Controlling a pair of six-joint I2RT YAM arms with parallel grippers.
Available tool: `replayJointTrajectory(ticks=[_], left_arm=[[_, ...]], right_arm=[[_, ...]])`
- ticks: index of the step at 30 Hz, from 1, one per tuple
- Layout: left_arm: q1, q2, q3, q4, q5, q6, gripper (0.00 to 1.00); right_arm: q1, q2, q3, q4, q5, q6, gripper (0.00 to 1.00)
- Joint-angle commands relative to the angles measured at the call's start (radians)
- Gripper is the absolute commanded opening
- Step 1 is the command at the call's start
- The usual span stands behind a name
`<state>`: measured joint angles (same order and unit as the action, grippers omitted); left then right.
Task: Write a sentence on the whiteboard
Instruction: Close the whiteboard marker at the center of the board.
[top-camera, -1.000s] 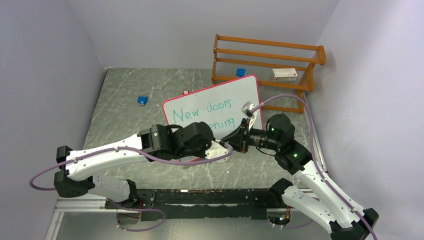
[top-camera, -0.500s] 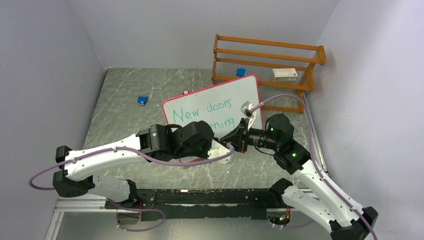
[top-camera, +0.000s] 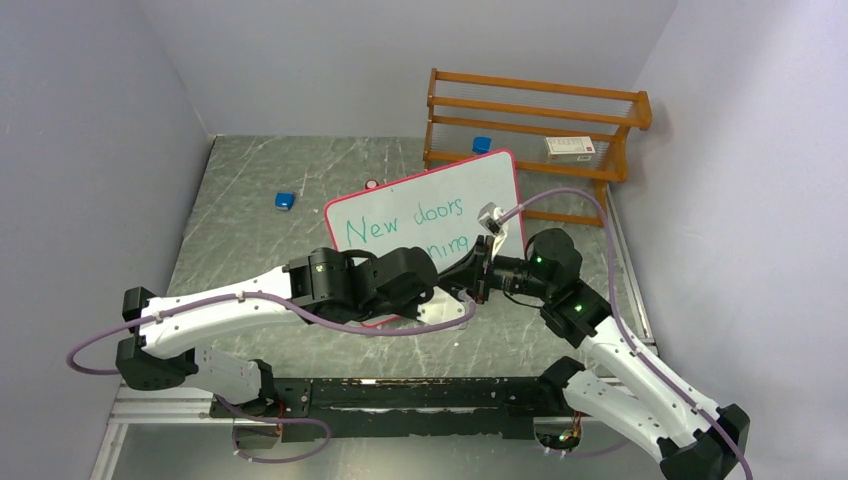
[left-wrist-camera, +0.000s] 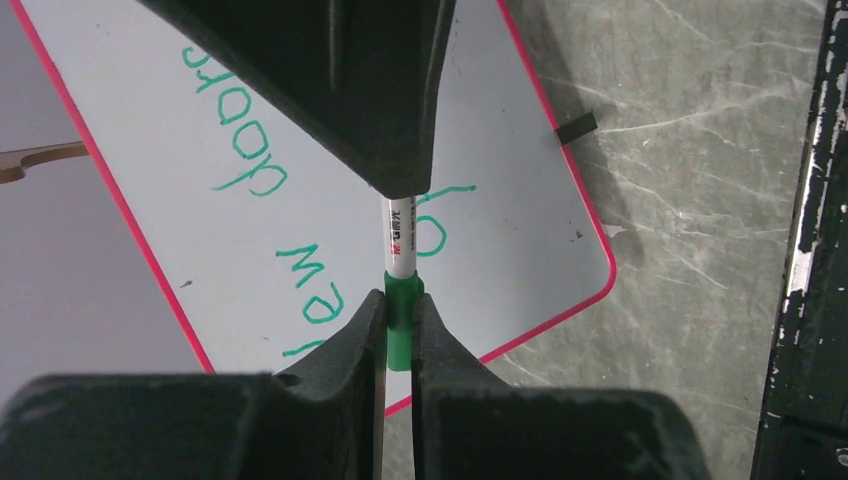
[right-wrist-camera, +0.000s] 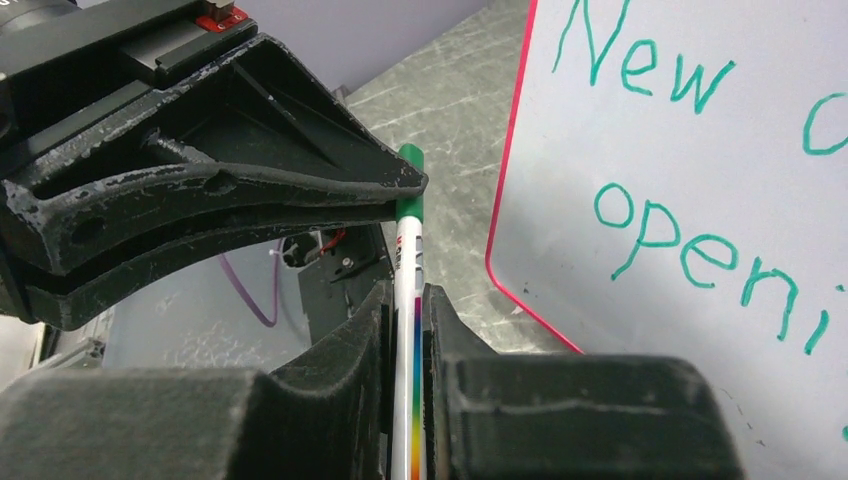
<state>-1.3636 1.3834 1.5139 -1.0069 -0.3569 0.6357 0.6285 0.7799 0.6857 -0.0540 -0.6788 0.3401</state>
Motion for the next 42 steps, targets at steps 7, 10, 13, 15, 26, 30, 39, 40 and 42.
replayJointTrajectory(ticks=[7, 10, 13, 15, 26, 30, 39, 40, 42], left_arm=[[-0.024, -0.063, -0.004, 0.192, -0.153, -0.083, 0.44], [-0.025, -0.101, -0.041, 0.297, -0.238, -0.156, 0.57], [-0.023, -0.151, -0.096, 0.450, -0.360, -0.285, 0.75], [-0.013, -0.172, -0.113, 0.515, -0.440, -0.397, 0.81], [0.283, -0.219, -0.208, 0.615, -0.209, -1.059, 0.86], [0.323, -0.245, -0.280, 0.728, -0.126, -1.211, 0.84], [0.342, -0.263, -0.363, 0.791, -0.143, -1.476, 0.79], [0.343, -0.266, -0.370, 0.797, -0.143, -1.488, 0.78], [0.343, -0.267, -0.375, 0.799, -0.134, -1.512, 0.75]], right_arm=[[0.000, -0.041, -0.143, 0.266, 0.172, -0.017, 0.00], [0.001, -0.052, -0.201, 0.389, 0.242, -0.022, 0.00], [0.001, -0.057, -0.258, 0.531, 0.284, -0.019, 0.00], [0.000, -0.056, -0.289, 0.614, 0.299, -0.021, 0.00], [0.033, -0.053, -0.402, 0.905, 0.404, -0.143, 0.00], [0.078, -0.041, -0.416, 0.954, 0.474, -0.215, 0.00], [0.202, -0.003, -0.438, 1.052, 0.602, -0.303, 0.00], [0.211, 0.001, -0.437, 1.054, 0.609, -0.308, 0.00], [0.222, 0.008, -0.435, 1.058, 0.619, -0.316, 0.00]])
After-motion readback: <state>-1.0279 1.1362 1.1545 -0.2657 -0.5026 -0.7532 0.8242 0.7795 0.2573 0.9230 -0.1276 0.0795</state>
